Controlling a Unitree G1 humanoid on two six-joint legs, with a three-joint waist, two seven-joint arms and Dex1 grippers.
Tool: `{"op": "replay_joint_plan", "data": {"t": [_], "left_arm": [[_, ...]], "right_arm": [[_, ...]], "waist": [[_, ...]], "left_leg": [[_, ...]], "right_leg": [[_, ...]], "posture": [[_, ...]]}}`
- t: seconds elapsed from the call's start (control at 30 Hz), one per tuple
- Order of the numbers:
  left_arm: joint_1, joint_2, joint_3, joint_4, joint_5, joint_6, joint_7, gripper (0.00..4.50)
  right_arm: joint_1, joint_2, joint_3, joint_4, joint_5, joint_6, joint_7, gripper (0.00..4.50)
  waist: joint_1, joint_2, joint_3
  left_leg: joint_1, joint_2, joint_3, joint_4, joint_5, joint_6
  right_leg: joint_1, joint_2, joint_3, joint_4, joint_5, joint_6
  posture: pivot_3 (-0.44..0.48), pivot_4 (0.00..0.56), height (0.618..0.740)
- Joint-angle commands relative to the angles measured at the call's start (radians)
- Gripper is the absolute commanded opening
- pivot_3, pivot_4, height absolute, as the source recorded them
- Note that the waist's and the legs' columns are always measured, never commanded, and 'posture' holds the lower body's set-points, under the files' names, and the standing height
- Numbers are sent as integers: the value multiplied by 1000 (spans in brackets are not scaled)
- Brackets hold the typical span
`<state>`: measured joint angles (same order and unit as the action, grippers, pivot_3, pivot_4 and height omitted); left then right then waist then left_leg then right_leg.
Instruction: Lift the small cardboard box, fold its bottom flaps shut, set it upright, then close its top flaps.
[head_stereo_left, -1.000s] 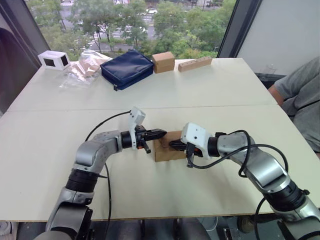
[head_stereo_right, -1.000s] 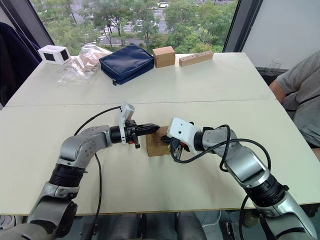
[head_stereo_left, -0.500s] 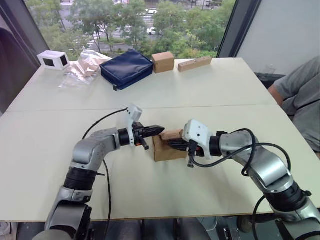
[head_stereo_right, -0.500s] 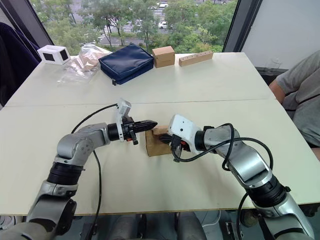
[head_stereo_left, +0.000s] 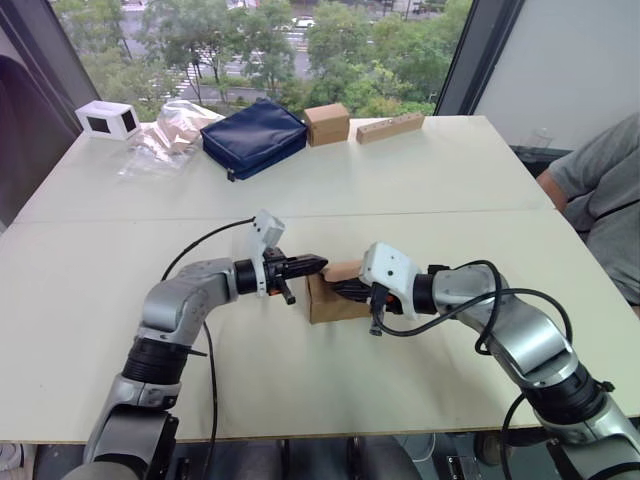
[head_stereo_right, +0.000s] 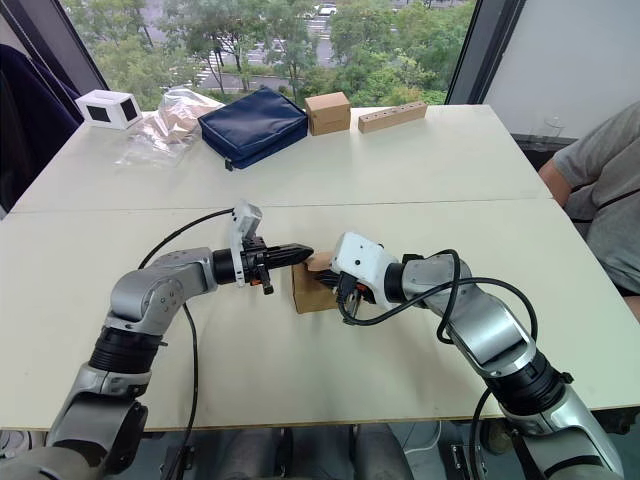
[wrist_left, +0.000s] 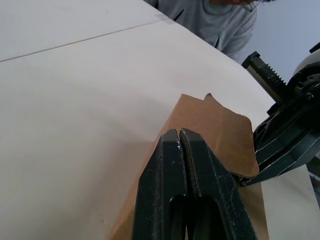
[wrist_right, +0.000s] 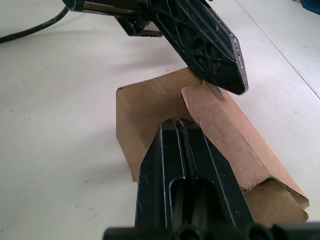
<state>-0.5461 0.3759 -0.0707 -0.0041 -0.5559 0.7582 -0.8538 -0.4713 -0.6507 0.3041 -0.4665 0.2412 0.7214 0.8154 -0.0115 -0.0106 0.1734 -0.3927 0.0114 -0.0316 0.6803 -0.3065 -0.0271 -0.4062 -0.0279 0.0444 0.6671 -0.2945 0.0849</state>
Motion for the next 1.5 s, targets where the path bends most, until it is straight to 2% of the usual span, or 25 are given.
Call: {"op": "replay_joint_plan", "data": {"t": [0.03, 0.17, 0.37, 0.57, 0.83, 1.23, 1.5], "left_arm": [[2, -5, -20, -33, 14, -22, -2, 35], [6, -3, -20, -23, 19, -32, -3, 35], [3, -10, -17, -14, 20, -37, 0, 35], [-1, -17, 6, -13, -8, -15, 2, 35], [15, -13, 3, -38, -23, 3, 6, 35], [23, -4, -32, -41, 23, -28, -6, 35], [30, 0, -60, -54, 46, -54, -13, 35]], "right_arm": [[3, 4, -48, -50, 49, 17, 12, 0], [12, 0, -93, -105, 119, 63, 23, 0], [11, -6, -95, -112, 127, 69, 6, 0], [2, -58, -2, -51, 2, -3, 1, 0], [-17, -52, 41, 17, -88, -56, -16, 0], [-22, -4, 5, 19, -54, 5, -17, 0], [-12, -15, -36, -33, -5, 60, 9, 0]], "waist": [[0, 0, 0], [0, 0, 0], [0, 0, 0], [0, 0, 0], [-1, 0, 0], [-1, 0, 0], [1, 0, 0]], "left_leg": [[0, 0, 0, 0, 0, 0], [0, 0, 0, 0, 0, 0], [0, 0, 0, 0, 0, 0], [0, 0, 0, 0, 0, 0], [0, 0, 0, 0, 0, 0], [0, 0, 0, 0, 0, 0], [0, 0, 0, 0, 0, 0]], "right_leg": [[0, 0, 0, 0, 0, 0], [0, 0, 0, 0, 0, 0], [0, 0, 0, 0, 0, 0], [0, 0, 0, 0, 0, 0], [0, 0, 0, 0, 0, 0], [0, 0, 0, 0, 0, 0], [0, 0, 0, 0, 0, 0]], "posture": [[0, 150, 740], [0, 150, 740], [0, 150, 740], [0, 150, 740], [0, 150, 740], [0, 150, 740], [0, 150, 740]]}}
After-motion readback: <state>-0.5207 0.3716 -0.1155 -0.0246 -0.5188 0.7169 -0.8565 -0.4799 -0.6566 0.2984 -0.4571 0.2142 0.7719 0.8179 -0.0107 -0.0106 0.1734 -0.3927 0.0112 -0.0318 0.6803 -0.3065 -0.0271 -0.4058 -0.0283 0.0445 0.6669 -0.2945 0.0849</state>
